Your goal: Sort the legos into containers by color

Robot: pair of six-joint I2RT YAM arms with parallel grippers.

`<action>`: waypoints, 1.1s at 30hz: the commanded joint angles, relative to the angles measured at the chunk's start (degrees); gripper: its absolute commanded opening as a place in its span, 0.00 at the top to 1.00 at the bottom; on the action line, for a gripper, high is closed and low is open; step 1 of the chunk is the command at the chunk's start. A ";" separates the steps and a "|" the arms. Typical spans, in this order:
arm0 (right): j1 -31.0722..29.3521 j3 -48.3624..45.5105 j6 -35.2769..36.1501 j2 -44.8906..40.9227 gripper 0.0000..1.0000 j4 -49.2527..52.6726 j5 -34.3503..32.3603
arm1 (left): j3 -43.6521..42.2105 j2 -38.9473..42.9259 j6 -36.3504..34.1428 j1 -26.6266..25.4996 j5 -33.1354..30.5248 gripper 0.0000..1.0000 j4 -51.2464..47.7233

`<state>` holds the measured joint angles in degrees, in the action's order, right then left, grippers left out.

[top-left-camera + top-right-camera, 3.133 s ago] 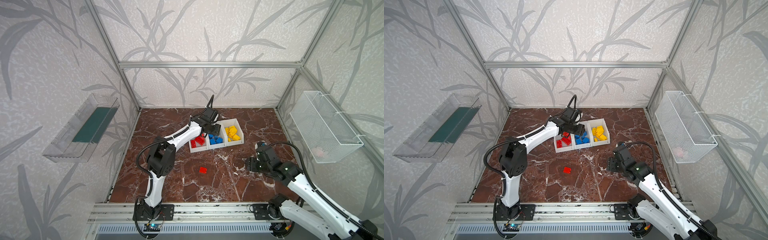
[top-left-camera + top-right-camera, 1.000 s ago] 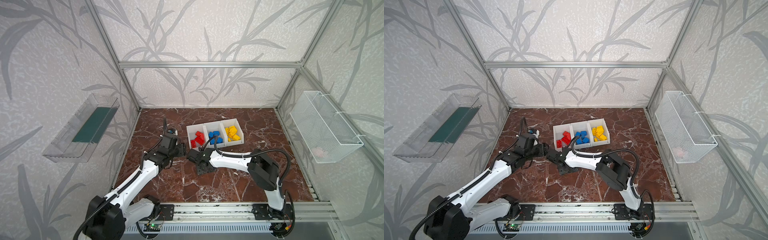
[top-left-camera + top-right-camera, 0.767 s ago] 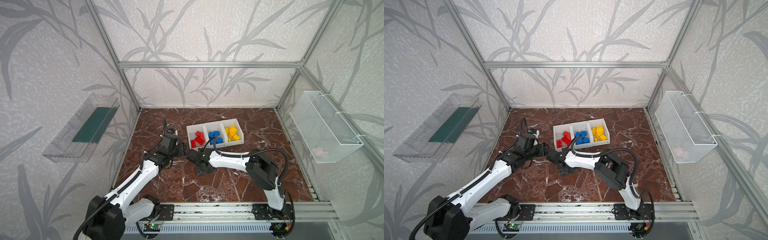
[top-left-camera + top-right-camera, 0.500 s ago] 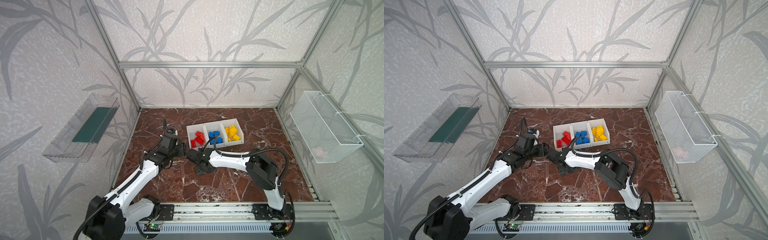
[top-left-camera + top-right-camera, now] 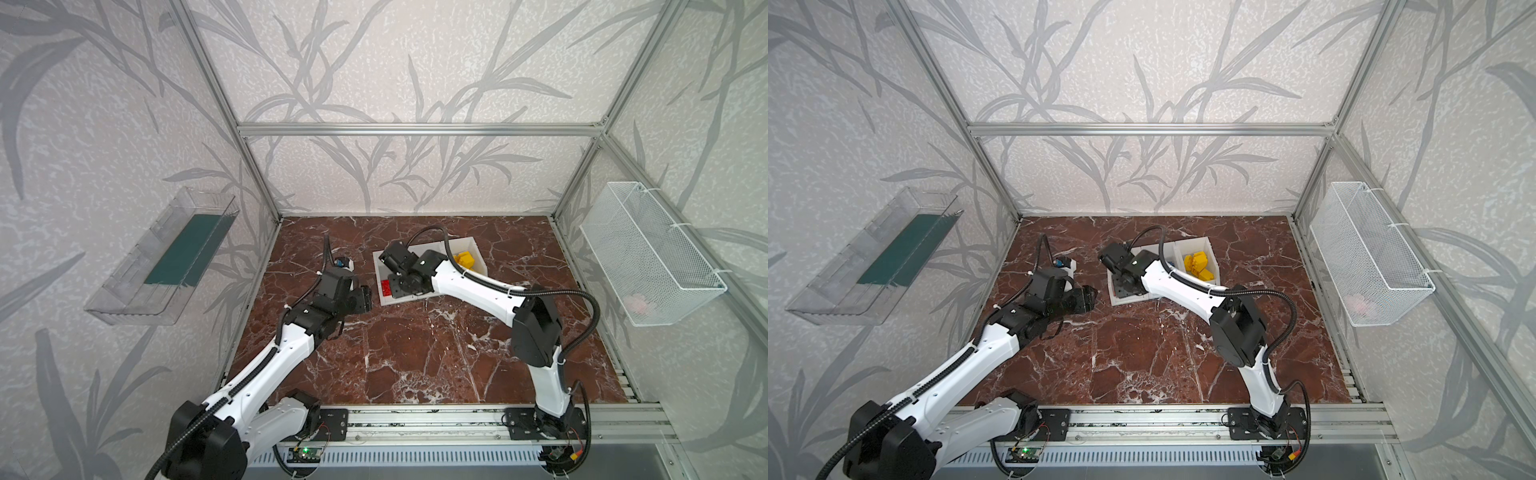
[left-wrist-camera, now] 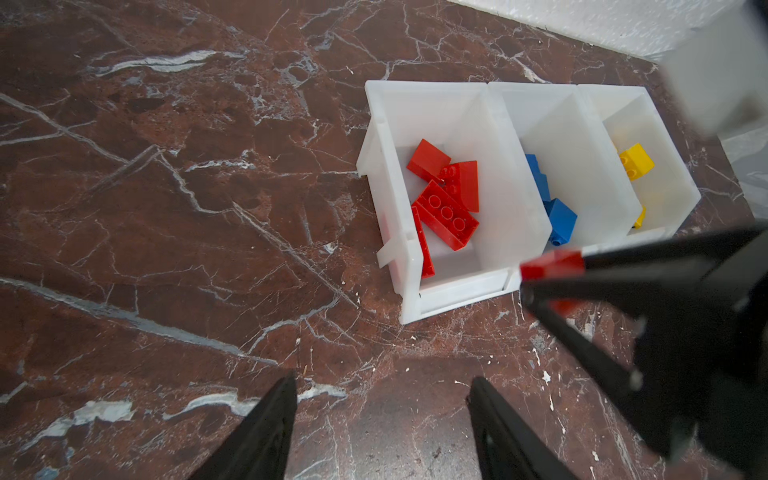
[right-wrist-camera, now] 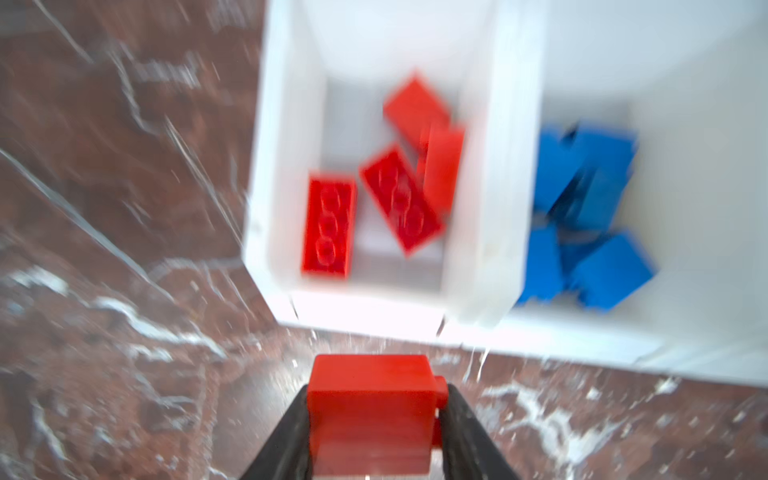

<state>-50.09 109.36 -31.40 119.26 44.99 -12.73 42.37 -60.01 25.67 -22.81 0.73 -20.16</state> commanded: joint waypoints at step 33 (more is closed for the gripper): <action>8.70 -12.00 15.30 -16.47 0.29 -14.11 -1.69 | 4.09 1.33 -7.11 2.24 -11.00 0.27 -0.19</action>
<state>-43.66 105.01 -19.35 112.01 41.78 -11.42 43.22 -58.81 22.44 -21.87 -4.54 -22.17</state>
